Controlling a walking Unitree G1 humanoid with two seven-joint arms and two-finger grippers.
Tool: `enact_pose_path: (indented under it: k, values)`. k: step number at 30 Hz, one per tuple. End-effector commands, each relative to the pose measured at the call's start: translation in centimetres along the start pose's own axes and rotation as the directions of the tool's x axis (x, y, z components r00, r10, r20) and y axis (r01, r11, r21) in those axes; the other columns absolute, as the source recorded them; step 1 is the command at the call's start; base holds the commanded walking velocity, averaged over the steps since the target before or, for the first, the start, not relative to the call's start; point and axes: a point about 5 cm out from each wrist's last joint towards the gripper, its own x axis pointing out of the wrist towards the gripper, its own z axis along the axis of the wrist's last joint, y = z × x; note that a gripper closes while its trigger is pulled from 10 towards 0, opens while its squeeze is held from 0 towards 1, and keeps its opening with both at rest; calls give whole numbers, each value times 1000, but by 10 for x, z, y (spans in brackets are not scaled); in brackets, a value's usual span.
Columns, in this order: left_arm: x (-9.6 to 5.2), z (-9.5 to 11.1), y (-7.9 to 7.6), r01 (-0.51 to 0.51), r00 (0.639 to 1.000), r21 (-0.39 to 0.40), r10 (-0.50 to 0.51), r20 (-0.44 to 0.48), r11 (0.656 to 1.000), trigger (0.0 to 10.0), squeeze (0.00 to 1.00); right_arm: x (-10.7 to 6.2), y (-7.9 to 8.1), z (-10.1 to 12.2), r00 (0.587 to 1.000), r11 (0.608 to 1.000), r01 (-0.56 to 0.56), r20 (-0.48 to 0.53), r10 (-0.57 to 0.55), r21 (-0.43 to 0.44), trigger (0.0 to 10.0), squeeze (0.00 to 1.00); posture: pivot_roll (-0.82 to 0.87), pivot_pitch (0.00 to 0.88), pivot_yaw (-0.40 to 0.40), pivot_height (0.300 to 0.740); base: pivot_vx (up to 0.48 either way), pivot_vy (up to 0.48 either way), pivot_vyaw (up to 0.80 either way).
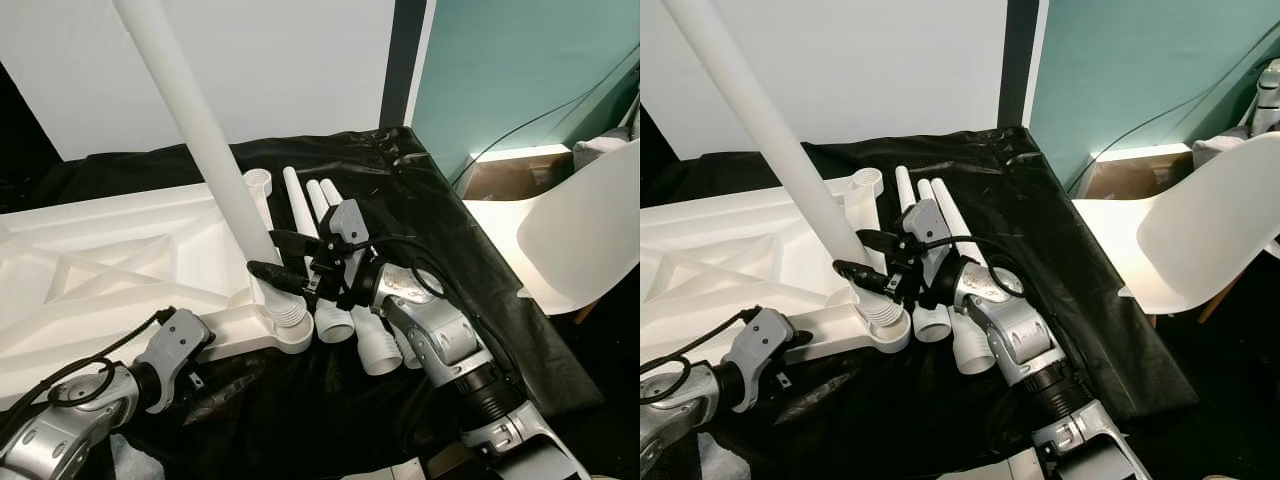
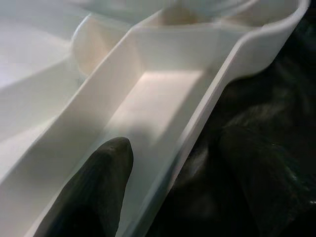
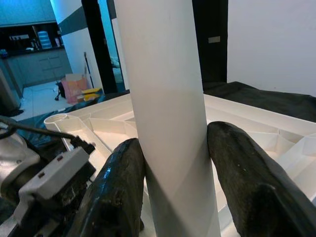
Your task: Building children table
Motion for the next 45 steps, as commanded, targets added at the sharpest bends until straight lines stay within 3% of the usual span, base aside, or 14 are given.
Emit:
enact_pose_path:
  k: [1,15,17,18,19,22,23,25,26,39,40,41,42,45]
  values:
    - [3,-3,-17,297,955,10,-297,-12,955,10000,0,-6,0,-17,998,999,12,-55,-10,42,10000,0,71,0,13,740,0,0,0]
    - [13,12,-11,272,961,34,-274,50,962,10000,0,-32,0,-23,989,999,-52,-143,49,-18,10000,0,63,0,19,740,0,0,0]
    - [13,12,-10,278,959,34,-279,52,960,4980,0,-39,-1,-23,986,997,-65,-158,59,-29,10000,0,59,0,21,740,0,0,0]
    - [13,12,-10,278,959,34,-279,52,960,4980,0,-39,-1,-23,986,997,-65,-158,59,-29,10000,0,59,0,21,740,0,0,0]
    - [13,12,-10,281,958,35,-282,51,959,1765,0,-41,-1,-22,985,997,-66,-160,60,-34,10000,0,56,0,22,740,0,0,0]
    - [12,12,-10,282,958,35,-284,50,959,1765,0,-42,-1,-21,985,997,-67,-160,60,-36,10000,0,55,0,22,740,0,0,0]
    - [13,13,-9,278,959,43,-280,49,960,3059,0,-43,-3,-19,986,997,-60,-158,53,-41,10000,0,53,0,25,740,0,0,0]
    - [14,13,-9,275,959,49,-278,49,960,3059,0,-44,-4,-17,986,998,-56,-157,48,-44,10000,0,53,0,25,740,0,0,0]
    - [16,14,-8,270,961,54,-273,47,961,10000,0,-44,-5,-16,988,998,-46,-152,39,-41,10000,0,52,0,26,740,0,0,0]
    - [21,18,-5,260,963,73,-264,54,963,10000,0,-32,3,-20,985,995,-99,-142,98,3,10000,0,57,0,29,740,0,0,0]
    - [21,20,-6,270,960,72,-274,61,960,7647,0,-31,5,-21,982,993,-119,-147,120,15,10000,0,62,0,28,740,0,0,0]
    - [21,20,-6,270,960,72,-274,61,960,7647,0,-31,5,-21,982,993,-119,-147,120,15,10000,0,62,0,28,740,0,0,0]
    - [22,21,-6,271,958,71,-276,71,960,2000,0,-32,5,-21,979,991,-132,-152,134,23,10000,0,64,0,28,740,0,0,0]
    - [22,22,-6,270,958,73,-276,77,960,549,0,-33,4,-21,978,990,-137,-157,140,26,10000,0,65,0,27,740,0,0,0]
